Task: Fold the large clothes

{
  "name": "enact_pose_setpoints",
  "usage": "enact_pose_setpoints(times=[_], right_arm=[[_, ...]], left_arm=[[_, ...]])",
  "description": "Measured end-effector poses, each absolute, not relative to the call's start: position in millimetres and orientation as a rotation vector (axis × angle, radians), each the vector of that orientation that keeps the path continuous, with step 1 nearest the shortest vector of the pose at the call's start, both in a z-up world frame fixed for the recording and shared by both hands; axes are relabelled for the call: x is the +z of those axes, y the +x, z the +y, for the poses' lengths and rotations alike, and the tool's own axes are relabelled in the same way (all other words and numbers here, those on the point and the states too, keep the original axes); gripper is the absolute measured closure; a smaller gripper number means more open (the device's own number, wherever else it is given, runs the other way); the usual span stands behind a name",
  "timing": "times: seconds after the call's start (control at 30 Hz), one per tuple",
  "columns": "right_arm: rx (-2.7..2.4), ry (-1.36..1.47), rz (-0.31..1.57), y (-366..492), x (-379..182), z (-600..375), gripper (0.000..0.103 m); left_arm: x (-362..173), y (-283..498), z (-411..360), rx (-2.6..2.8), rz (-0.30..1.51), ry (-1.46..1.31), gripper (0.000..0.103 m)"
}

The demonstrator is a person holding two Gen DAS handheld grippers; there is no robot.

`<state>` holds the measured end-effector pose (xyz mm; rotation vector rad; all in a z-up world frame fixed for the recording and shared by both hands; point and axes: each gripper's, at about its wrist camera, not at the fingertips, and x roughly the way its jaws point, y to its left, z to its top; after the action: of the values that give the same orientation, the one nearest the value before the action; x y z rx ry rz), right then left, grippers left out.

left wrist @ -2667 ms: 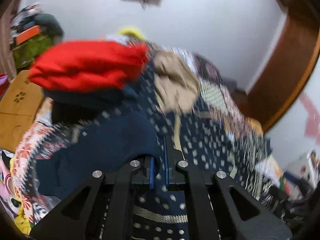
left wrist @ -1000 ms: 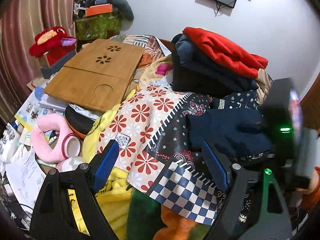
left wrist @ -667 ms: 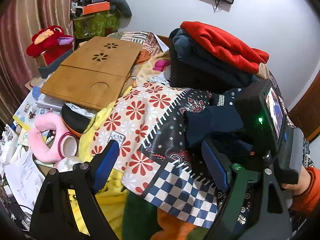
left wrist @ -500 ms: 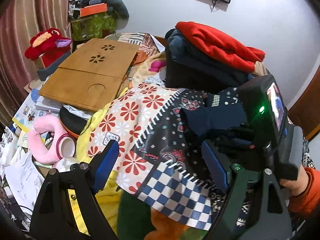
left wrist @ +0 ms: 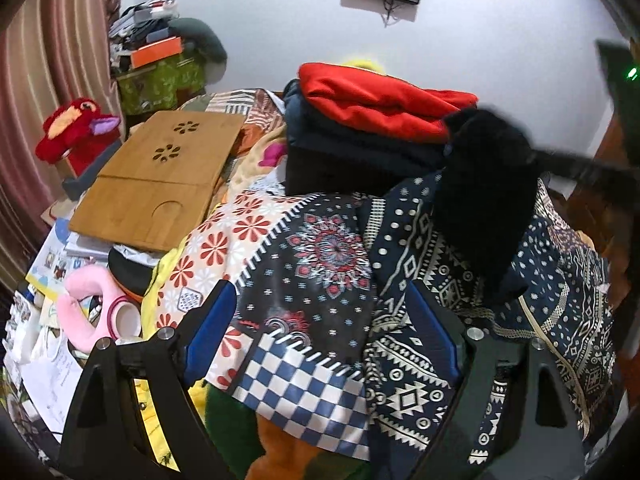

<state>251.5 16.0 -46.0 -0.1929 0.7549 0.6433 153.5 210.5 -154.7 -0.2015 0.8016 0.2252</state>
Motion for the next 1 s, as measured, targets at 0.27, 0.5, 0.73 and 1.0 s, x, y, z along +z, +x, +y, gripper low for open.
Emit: enact_pose_setpoints(times=[0.27,0.5,0.73,1.0], right_arm=[[0.526,-0.068,0.751,265.5,-32.1,-61.3,0.093],[0.42,0.008,0.768,277.7,-37.3,-128.9,0.093],[0.327,0.03,0.844,285.1,-69.3,-178.7,0.093],[0.273,0.032,1.0,283.3,-120.2,-215.3,0.093]], left_arm=[[-199.7,186.4,177.0,0.116,0.982,-0.176,0.009],[-247.6,219.9,145.9,0.174,1.119,0.005,0.009],[-250.4,240.5,146.8,0.395,1.046,0.135,0.009],[-254.3,238.0,171.3,0.439,1.064,0.052,0.009]])
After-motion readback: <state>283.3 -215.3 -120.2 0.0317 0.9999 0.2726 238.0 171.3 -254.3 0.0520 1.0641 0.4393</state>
